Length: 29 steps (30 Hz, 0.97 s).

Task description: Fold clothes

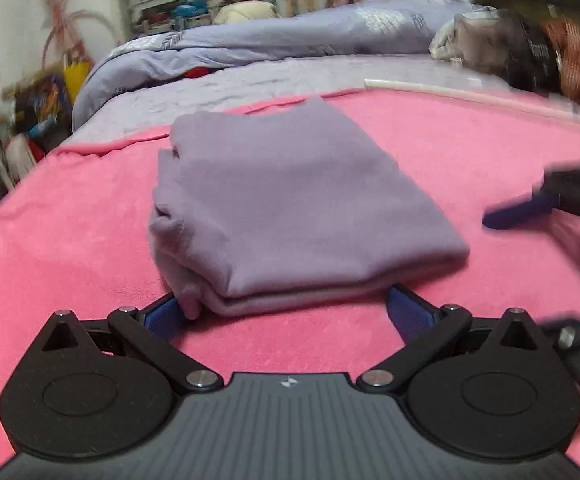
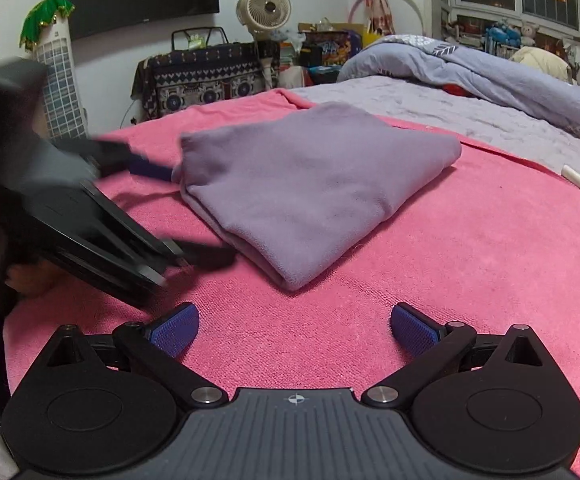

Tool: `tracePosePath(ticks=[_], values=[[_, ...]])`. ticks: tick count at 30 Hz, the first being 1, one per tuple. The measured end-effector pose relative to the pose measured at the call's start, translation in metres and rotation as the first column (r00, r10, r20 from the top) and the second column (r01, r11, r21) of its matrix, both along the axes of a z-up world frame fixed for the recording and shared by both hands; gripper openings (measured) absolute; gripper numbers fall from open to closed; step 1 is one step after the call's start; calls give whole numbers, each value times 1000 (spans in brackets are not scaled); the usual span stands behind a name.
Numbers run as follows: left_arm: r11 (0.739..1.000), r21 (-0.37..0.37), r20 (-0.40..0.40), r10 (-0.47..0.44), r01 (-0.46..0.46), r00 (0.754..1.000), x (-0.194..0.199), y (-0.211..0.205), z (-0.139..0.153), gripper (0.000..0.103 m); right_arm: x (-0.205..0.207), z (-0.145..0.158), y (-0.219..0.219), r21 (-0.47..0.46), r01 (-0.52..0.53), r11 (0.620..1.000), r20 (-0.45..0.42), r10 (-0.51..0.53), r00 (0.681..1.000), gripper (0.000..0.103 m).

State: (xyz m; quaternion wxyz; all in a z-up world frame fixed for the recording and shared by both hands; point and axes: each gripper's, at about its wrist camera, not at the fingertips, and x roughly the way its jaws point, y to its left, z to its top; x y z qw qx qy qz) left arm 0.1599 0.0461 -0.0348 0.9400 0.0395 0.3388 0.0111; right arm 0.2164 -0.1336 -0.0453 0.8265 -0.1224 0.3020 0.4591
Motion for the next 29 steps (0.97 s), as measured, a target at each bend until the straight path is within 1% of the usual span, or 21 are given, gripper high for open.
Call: tracePosePath(ticks=[4,13,29], values=[[1000,17,11,1,-1,1000,-6,-3,-1,103,1,0,1,1,2,1000,1,-2,1000,103],[1000,-23,9,7,-7,1000,-7,4,-1,103,2,-1,0,1,1,1000,2,-1,1000,103],[999,-48,15,11,-10,1000,-7,7,-2,103,3,-1,-2,1,0,1000,2,0,1000,103]])
